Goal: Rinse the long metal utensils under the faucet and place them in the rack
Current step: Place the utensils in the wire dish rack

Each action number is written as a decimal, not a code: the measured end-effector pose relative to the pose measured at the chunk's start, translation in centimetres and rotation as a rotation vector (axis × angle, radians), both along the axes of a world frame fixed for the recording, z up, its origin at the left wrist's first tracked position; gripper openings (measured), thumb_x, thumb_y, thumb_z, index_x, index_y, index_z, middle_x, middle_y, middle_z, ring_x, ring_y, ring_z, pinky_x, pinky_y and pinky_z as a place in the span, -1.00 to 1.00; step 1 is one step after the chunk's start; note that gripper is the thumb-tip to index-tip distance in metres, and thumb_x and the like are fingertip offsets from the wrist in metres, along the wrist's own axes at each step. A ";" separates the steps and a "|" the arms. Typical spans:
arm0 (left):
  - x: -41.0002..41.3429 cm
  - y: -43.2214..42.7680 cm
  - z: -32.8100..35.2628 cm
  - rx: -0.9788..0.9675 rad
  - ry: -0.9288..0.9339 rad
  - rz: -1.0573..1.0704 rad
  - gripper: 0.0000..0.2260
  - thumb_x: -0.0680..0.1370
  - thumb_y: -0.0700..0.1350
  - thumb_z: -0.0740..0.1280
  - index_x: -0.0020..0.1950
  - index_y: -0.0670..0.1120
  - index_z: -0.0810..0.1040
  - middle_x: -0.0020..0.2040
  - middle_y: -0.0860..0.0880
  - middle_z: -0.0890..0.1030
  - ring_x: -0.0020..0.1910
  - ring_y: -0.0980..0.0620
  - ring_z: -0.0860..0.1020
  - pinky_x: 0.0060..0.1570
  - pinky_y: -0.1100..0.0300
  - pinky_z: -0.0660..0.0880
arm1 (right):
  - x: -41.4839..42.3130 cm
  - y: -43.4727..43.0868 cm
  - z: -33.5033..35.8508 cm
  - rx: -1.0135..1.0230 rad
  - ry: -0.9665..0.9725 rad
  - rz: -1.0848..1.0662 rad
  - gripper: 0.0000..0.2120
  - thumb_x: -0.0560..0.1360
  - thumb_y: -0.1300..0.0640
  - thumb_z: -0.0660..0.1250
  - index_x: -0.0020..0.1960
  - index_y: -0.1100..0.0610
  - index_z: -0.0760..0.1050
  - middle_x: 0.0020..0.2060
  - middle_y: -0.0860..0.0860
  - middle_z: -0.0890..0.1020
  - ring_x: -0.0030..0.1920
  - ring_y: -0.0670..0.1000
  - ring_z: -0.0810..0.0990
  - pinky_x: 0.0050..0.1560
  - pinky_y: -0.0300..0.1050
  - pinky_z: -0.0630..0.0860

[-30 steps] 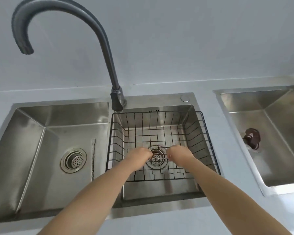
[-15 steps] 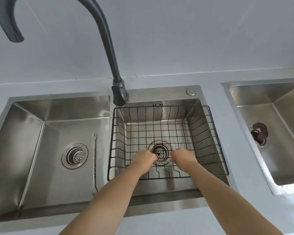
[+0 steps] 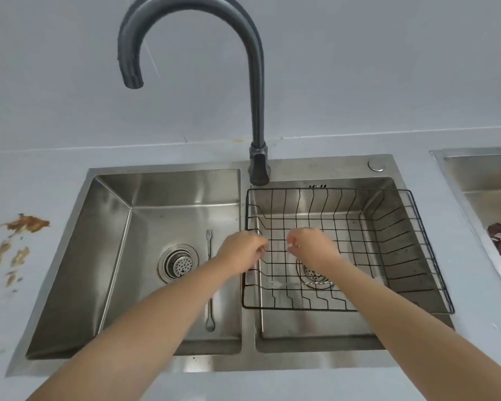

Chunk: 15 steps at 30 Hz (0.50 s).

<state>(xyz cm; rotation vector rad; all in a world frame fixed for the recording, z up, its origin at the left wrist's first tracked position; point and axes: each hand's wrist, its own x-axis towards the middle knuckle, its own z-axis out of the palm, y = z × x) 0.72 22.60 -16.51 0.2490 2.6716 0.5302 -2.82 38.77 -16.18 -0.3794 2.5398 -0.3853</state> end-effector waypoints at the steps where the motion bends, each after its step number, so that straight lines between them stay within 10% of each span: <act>1: -0.1 -1.6 0.5 -0.008 0.031 0.040 -0.82 0.55 -0.19 0.24 0.10 -0.14 0.57 0.11 -0.10 0.64 0.12 -0.09 0.56 0.12 0.09 0.47 | 0.3 -1.5 0.4 -0.046 0.000 -0.002 -0.79 0.54 0.16 0.17 0.10 0.13 0.51 0.06 0.09 0.60 0.02 0.11 0.59 0.01 0.01 0.58; 8: -0.3 -11.8 -0.1 -0.049 0.101 0.247 -0.82 0.53 -0.22 0.29 0.09 -0.16 0.60 0.06 -0.14 0.67 0.08 -0.14 0.59 0.06 0.08 0.49 | 3.0 -11.8 -0.4 -0.205 -0.066 -0.048 -0.78 0.52 0.21 0.17 0.10 0.18 0.51 0.05 0.12 0.61 0.06 0.14 0.56 -0.03 -0.09 0.51; 15: -0.5 -15.4 -5.9 -0.250 -0.032 -0.036 -0.76 0.55 -0.24 0.20 0.17 -0.10 0.54 0.21 -0.08 0.56 0.18 -0.11 0.52 0.09 0.08 0.46 | 5.3 -17.4 -6.3 -0.130 -0.266 -0.240 -0.74 0.51 0.32 0.16 0.17 0.23 0.45 0.10 0.19 0.57 0.08 0.20 0.56 -0.04 -0.07 0.50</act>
